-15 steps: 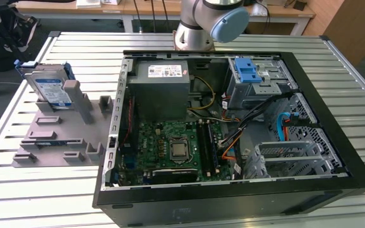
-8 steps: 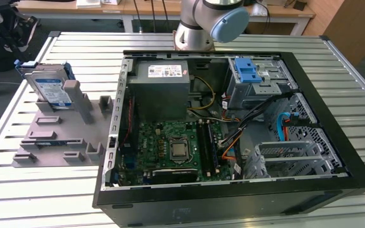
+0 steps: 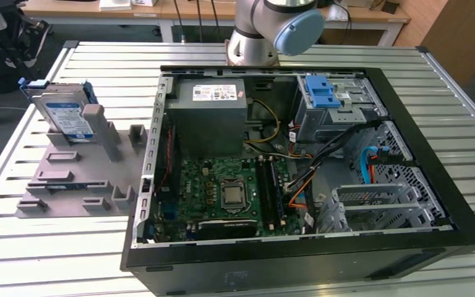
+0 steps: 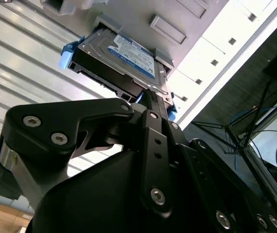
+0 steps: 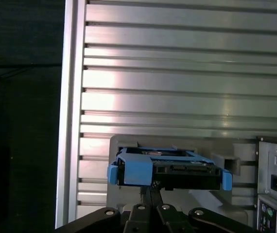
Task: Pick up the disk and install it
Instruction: 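Pick up the disk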
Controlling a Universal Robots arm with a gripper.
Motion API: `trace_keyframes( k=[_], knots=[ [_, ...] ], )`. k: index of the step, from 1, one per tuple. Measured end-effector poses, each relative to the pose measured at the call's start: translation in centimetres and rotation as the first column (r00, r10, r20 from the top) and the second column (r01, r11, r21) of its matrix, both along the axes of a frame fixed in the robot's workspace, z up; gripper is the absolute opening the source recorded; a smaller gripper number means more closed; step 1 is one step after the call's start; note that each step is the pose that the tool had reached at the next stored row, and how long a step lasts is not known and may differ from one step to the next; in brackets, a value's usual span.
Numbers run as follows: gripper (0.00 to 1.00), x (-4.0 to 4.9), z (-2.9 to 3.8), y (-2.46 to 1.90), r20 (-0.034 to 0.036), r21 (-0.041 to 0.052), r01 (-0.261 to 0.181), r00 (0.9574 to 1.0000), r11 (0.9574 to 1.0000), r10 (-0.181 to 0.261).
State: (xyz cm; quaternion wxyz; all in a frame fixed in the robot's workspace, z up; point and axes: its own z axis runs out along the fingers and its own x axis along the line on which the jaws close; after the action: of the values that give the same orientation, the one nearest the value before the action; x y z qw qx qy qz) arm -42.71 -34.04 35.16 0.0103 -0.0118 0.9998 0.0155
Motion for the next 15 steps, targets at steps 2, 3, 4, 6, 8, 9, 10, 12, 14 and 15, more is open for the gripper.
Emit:
trace_keyframes(
  k=[2, 3, 4, 6, 8, 9, 10, 12, 14, 15],
  knots=[
    [0.11, 0.00, 0.00, 0.00, 0.0000, 0.0000, -0.008, 1.0000, 1.0000, 0.008],
    [0.11, 0.00, 0.00, 0.00, 0.0000, 0.0000, -0.012, 0.9999, 0.9999, 0.012],
    [0.11, 0.00, 0.00, 0.00, 0.0000, 0.0000, -0.016, 0.9999, 0.9999, 0.016],
    [0.11, 0.00, 0.00, 0.00, 0.0000, 0.0000, -0.023, 0.9997, 0.9997, 0.023],
    [0.11, 0.00, 0.00, 0.00, 0.0000, 0.0000, -0.031, 0.9995, 0.9995, 0.031],
    [0.11, 0.00, 0.00, 0.00, 0.0000, 0.0000, -0.035, 0.9994, 0.9994, 0.035],
    [0.11, 0.00, 0.00, 0.00, 0.0000, 0.0000, -0.039, 0.9993, 0.9993, 0.039],
    [0.11, 0.00, 0.00, 0.00, 0.0000, 0.0000, -0.047, 0.9989, 0.9989, 0.047],
    [0.11, 0.00, 0.00, 0.00, 0.0001, 0.0000, -0.056, 0.9985, 0.9985, 0.056],
    [0.11, 0.00, 0.00, 0.00, 0.0000, 0.0000, -0.060, 0.9982, 0.9982, 0.060]
  ],
)
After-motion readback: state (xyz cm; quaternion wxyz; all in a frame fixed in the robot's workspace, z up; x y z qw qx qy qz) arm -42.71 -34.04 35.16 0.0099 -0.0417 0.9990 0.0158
